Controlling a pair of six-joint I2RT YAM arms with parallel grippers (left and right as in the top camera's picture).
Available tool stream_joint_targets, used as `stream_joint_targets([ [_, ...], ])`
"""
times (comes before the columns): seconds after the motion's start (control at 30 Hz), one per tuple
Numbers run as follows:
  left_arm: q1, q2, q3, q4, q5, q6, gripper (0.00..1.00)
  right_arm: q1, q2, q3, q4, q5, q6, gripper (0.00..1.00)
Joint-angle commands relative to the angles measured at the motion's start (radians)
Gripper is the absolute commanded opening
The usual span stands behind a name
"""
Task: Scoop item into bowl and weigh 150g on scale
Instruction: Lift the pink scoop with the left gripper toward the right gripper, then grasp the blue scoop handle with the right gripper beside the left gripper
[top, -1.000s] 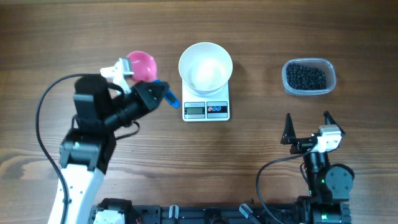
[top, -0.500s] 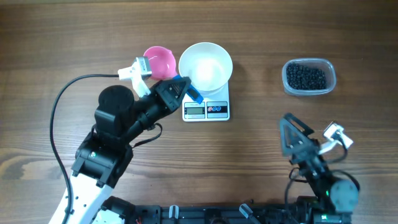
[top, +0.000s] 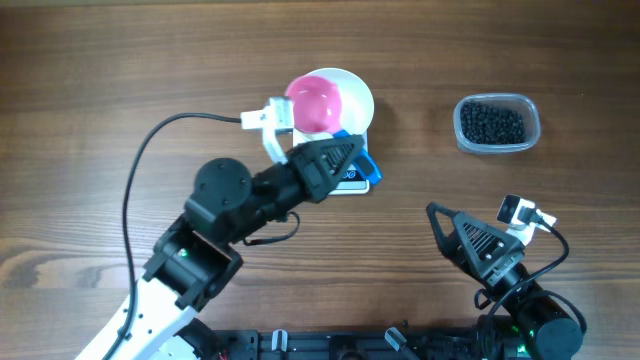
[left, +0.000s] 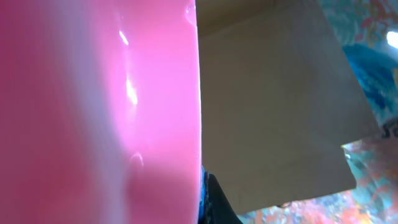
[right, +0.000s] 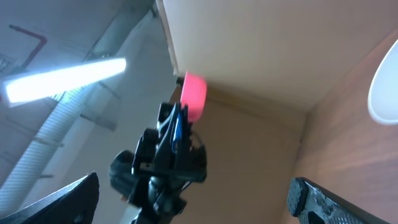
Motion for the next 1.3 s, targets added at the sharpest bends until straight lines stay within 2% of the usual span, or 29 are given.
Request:
stream_joint_targets([
  [0.0, -0.062, 0.058, -0.006, 0.025, -0.056, -0.071, 0.04, 0.004, -0.005, -0.002, 0.063, -0.083, 0.091, 1.00],
  [0.13, -0.107, 0.114, -0.006, 0.100, -0.062, -0.074, 0.04, 0.004, -0.005, -0.002, 0.135, -0.082, 0.129, 1.00],
  [0.27, -0.168, 0.169, -0.006, 0.219, -0.063, -0.074, 0.04, 0.004, -0.005, -0.002, 0.136, -0.082, 0.164, 1.00],
  [0.43, -0.234, 0.226, -0.006, 0.244, -0.116, -0.078, 0.04, 0.004, -0.005, -0.002, 0.137, -0.082, 0.163, 0.99],
  [0.63, -0.314, 0.266, -0.006, 0.248, -0.230, -0.104, 0.04, 0.004, -0.005, -0.002, 0.135, -0.074, 0.163, 0.77],
  [0.8, -0.338, 0.266, -0.006, 0.247, -0.248, -0.104, 0.04, 0.004, -0.005, -0.002, 0.130, -0.044, 0.163, 0.60],
  [0.87, -0.338, 0.266, -0.006, 0.247, -0.241, -0.104, 0.04, 0.004, -0.005, -0.002, 0.112, -0.040, 0.163, 0.57],
  [1.1, -0.338, 0.266, -0.006, 0.246, -0.238, -0.100, 0.04, 0.004, -0.005, -0.002, -0.039, -0.013, 0.160, 0.57],
  [1.27, -0.338, 0.266, -0.006, 0.240, -0.238, -0.100, 0.04, 0.004, -0.005, -0.002, -0.047, 0.033, 0.163, 0.58],
])
